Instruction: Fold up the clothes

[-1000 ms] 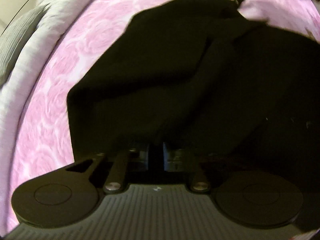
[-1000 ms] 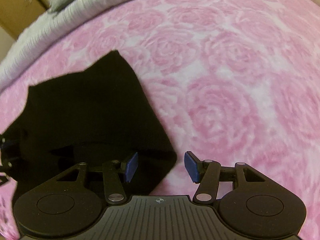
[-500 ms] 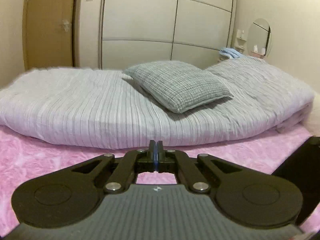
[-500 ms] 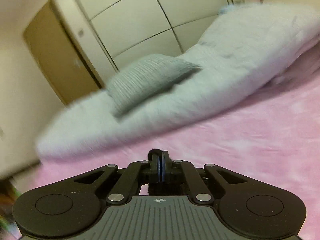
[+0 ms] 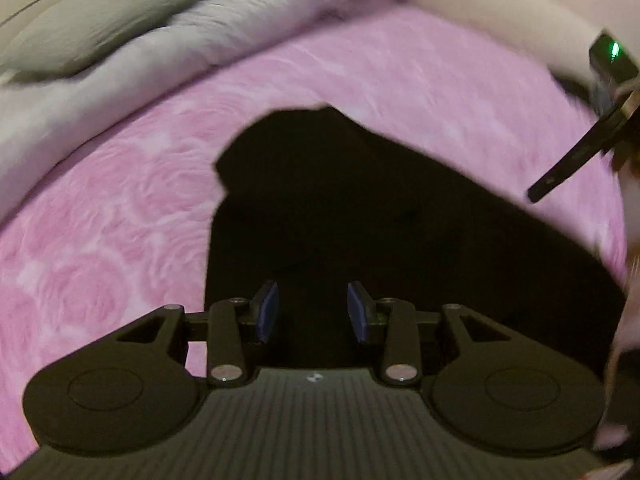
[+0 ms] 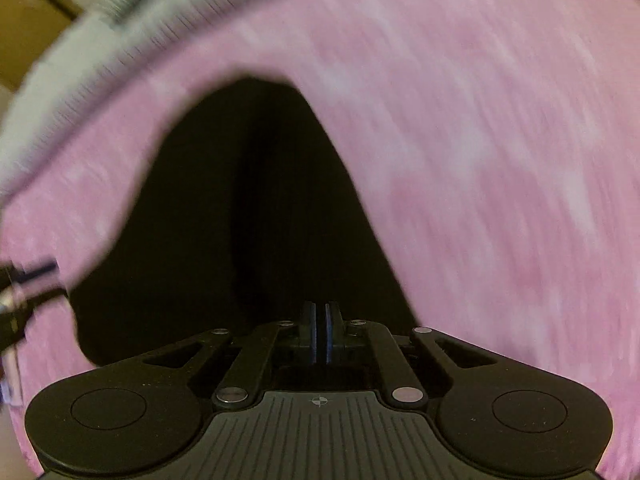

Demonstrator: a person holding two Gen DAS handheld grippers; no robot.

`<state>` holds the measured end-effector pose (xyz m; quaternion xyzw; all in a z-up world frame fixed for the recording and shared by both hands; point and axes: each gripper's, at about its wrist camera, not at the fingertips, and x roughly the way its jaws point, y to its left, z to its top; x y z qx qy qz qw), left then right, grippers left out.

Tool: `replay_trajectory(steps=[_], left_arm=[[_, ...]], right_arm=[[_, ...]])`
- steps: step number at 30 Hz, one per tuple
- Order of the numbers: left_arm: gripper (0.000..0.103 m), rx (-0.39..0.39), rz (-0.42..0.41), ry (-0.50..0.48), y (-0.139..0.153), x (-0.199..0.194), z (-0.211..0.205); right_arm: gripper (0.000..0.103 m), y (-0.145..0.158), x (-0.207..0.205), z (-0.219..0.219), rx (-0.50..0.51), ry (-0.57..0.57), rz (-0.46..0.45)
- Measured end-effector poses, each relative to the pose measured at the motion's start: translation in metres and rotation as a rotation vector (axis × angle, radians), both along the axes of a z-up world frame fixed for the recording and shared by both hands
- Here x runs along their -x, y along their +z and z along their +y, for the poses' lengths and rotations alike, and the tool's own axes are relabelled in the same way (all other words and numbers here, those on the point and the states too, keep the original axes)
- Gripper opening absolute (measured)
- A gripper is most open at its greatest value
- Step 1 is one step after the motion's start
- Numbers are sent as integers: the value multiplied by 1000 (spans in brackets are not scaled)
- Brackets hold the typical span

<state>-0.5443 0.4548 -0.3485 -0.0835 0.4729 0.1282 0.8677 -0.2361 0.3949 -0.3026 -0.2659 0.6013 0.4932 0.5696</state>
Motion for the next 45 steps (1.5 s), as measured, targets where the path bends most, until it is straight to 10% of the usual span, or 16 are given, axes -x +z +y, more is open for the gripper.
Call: replay_trajectory(steps=[6,8,11,14,18,23,30,36,45], left_arm=[[35,-73,142,-250,-39,-30,-19],[9,-92,148,-315,-51,-30,-25],[8,-60,86,-251,-47,-19,-17],[7,9,-74,40,-20,14,25],[7,26,-270,670,0,96,114],[9,106,-230,1315,-30,211,158],[19,403,-144,1146,-55,232,6],[27,723,-264,1211,-65,232,-174],[32,738,-339,1358,-66,229,-317]], right_arm=[[4,-15,1,-25,32,-75,31],[4,-13,2,-24,20,-93,32],[4,-10,0,-20,6,-117,39],[4,-7,-1,-20,-8,-126,37],[4,-2,-3,-19,-12,-136,15],[4,-3,2,-24,-12,-133,-14],[4,-15,-2,-56,34,-95,-4],[4,-15,-16,-89,-15,-50,61],[4,-22,-55,-176,-95,-151,240]])
